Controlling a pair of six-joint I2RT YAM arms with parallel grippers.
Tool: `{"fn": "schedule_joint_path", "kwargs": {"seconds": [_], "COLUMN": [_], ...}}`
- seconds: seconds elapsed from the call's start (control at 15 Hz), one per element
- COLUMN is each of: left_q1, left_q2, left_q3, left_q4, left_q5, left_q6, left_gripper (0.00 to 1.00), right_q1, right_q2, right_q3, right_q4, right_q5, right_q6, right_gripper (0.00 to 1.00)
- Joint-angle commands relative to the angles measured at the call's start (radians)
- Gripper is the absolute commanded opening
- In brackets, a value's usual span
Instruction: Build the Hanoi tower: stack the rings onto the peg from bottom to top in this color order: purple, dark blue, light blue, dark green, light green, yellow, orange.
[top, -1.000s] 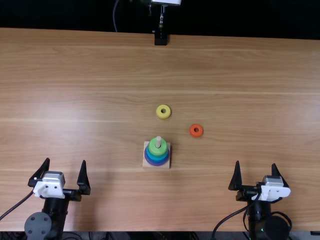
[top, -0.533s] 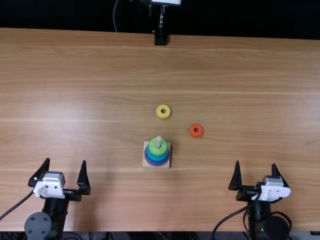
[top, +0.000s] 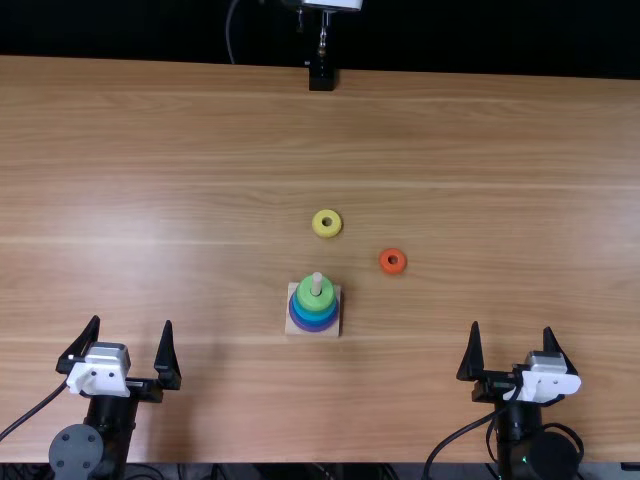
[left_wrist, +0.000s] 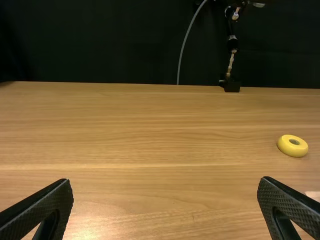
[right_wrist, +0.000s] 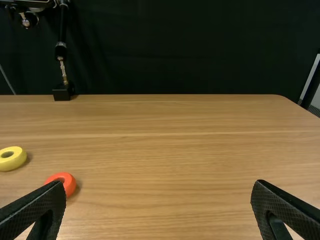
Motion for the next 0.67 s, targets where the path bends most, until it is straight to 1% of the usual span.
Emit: {"fn": "schedule_joint_path", "kwargs": {"seconds": [0.0,0.2,0.27,0.4,0.47,0.53,0.6], "left_q1": [0.006,0.006,0.006,0.006,0.006,0.006,0.006], "left_q2": [-0.011,-0.011,-0.011,-0.011,-0.011,-0.011,-0.011], "left_q3": [-0.019,-0.019,-0.019,-0.019,-0.019,-0.019,-0.019], "left_q4": [-0.045,-0.045,-0.045,-0.045,-0.045,-0.045,-0.045], "left_q5": [0.027,0.027,0.027,0.027,0.027,0.027,0.027], "left_q6": [0.009,0.009,0.009,0.009,0.009,0.009,0.009], "left_gripper": [1.00,1.00,1.00,1.00,1.00,1.00,1.00], "right_q1": [-0.007,-0.009,-0.006,-0.006,-0.006,-0.004,-0.004], "right_q2": [-0.006,-0.006,-0.006,-0.006,0.060,0.132,0.218], "right_q3": [-0.009,-0.013,-0.010,0.007,0.053,0.102,0.162], "right_q4": [0.004,0.004,0.012,0.078,0.148,0.212,0.264], "right_q5": [0.008,0.008,0.008,0.018,0.031,0.036,0.034], "right_q6": [-0.001,0.001,0.006,0.006,0.008,0.010,0.010], "right_gripper": [1.00,1.00,1.00,1.00,1.00,1.00,1.00]}}
